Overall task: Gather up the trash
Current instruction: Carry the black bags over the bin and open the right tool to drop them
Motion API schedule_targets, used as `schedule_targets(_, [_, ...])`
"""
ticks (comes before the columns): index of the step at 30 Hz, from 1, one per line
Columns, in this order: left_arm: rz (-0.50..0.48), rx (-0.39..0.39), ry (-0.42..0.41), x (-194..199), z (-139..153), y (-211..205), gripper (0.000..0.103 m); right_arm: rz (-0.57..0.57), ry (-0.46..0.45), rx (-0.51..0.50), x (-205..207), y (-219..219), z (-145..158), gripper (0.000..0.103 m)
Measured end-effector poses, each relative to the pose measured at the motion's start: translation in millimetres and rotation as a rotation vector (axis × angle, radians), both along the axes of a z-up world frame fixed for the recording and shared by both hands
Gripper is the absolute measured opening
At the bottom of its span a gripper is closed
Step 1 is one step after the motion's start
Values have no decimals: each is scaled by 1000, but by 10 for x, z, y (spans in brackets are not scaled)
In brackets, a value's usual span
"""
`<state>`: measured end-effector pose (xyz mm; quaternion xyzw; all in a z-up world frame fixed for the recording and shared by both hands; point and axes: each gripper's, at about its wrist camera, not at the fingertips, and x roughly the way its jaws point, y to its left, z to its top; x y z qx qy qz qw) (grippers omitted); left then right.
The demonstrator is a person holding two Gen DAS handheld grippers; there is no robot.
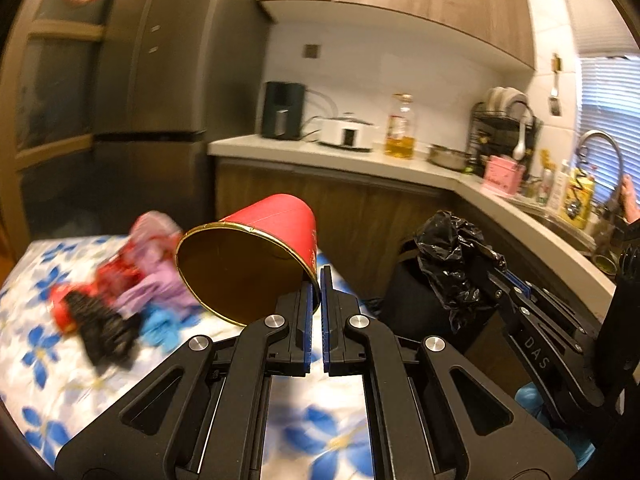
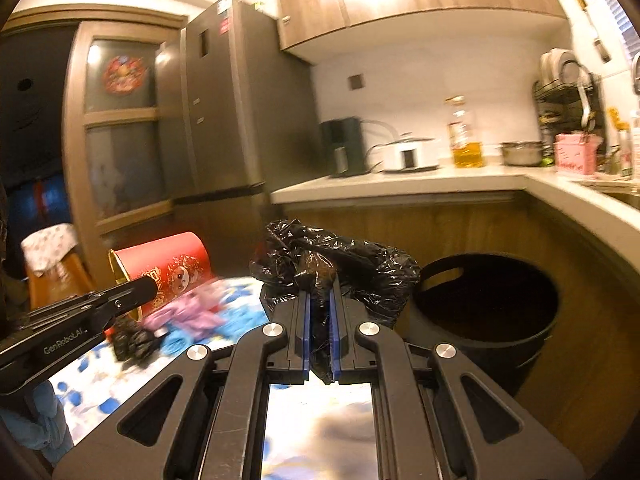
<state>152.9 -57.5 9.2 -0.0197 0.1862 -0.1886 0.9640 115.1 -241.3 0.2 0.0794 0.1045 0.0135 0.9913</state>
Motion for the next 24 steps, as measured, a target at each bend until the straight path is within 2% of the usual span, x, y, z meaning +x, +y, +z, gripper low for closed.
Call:
schedule_targets(11, [-202, 7, -50, 324, 101, -1197, 3, -205, -31, 28, 130, -896, 85, 9])
schedule_targets(24, [-291, 23, -25, 733, -75, -1846, 3, -283, 21, 50, 380, -1335, -99, 9])
